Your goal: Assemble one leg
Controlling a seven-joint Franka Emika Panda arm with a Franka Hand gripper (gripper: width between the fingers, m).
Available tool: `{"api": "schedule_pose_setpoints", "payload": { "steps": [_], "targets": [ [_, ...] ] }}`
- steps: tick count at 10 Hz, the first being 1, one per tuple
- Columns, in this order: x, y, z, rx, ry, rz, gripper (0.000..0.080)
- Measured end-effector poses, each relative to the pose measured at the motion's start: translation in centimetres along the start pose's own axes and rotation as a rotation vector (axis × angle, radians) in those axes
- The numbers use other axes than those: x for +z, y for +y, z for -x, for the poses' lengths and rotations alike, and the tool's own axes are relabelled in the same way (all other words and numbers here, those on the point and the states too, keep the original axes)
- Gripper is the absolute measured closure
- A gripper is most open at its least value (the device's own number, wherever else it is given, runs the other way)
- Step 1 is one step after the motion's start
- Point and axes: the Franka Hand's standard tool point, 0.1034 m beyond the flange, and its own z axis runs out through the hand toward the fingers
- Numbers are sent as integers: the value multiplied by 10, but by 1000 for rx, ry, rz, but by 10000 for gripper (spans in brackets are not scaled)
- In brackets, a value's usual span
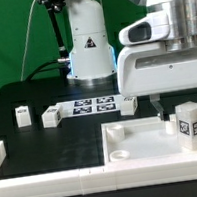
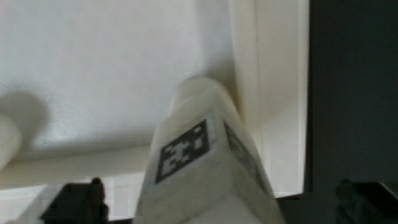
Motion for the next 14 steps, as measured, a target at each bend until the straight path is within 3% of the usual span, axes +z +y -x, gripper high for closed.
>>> {"api": "schedule_pose_setpoints", "payload": {
  "steps": [4,6,10,14],
  "targets": [
    [0,5,-1,-324,-1,19,162],
    [0,5,-1,-333,-2,19,511],
    [1,5,0,-242,-2,15,509],
    [1,2,2,232,8,14,509]
  ]
}}
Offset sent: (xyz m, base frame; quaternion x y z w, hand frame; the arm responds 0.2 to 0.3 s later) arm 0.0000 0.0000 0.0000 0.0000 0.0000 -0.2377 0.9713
